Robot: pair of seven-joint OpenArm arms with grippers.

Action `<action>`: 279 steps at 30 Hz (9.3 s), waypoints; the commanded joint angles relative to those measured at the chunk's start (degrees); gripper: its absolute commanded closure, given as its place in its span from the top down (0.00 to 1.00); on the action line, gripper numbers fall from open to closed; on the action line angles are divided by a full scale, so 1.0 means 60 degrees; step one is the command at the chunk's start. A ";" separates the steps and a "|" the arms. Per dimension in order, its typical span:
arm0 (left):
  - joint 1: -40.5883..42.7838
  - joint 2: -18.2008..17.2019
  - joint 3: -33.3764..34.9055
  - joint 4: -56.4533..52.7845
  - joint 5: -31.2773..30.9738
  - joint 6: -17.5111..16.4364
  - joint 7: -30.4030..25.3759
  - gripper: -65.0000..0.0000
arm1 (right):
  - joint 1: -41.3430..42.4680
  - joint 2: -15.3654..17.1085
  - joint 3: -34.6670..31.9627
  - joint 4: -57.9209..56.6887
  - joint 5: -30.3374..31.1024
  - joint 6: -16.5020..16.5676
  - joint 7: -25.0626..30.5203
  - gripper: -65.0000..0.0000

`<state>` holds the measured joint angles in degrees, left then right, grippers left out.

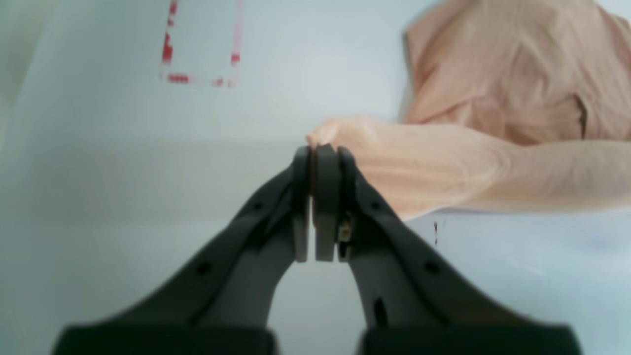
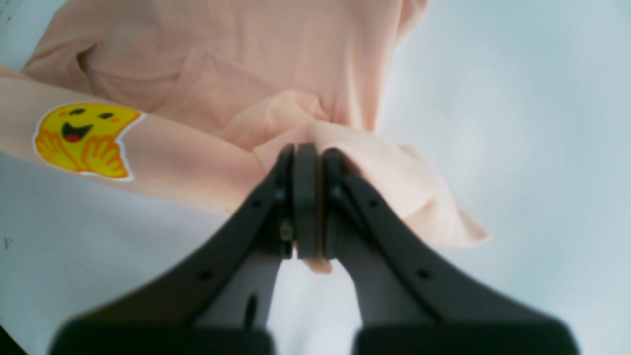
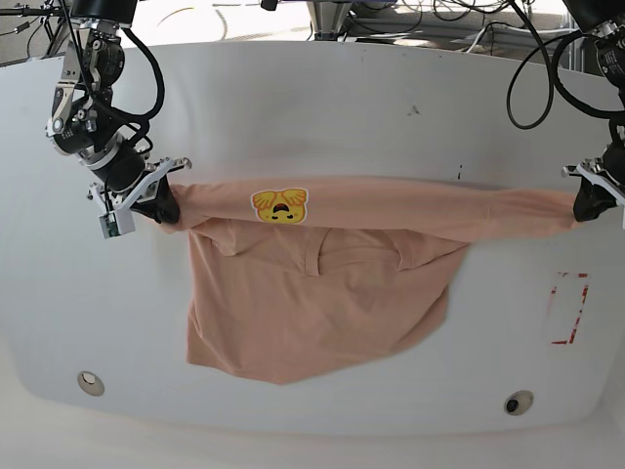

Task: Fold the T-shirt properly
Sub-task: 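Lay the lifted shirt down, holding its edge with both grippers, then release the right gripper and move it onto the shirt body below the print, then grasp the shirt with the right gripper and lift it with both grippers, then lower the shirt and release it with the left gripper, then move the left gripper to the shirt sleeve and grasp it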

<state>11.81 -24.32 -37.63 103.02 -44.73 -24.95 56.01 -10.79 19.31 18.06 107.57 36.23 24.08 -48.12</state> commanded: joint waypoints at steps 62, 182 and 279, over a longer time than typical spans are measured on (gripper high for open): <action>0.2024 -0.0468 -0.0051 0.0112 -0.0083 0.0004 -0.0258 0.00 | 0.2303 -0.0193 -0.2549 -0.1393 -0.3130 0.0024 -0.0310 0.76; -1.3859 -0.2812 0.3729 -0.2203 -0.0157 0.0004 0.0299 0.00 | 1.2882 -0.0603 -0.4220 -0.2727 -0.3144 0.0757 -0.0281 0.00; 0.1482 0.1012 0.1370 0.1269 -0.2179 -0.0010 0.0563 0.67 | 0.3505 -0.0647 -0.0747 0.0086 -0.3217 0.0727 0.0511 0.00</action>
<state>22.41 -17.54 -27.62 109.97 -56.86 -24.75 60.71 8.91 14.87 13.41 106.83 16.49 28.58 -46.72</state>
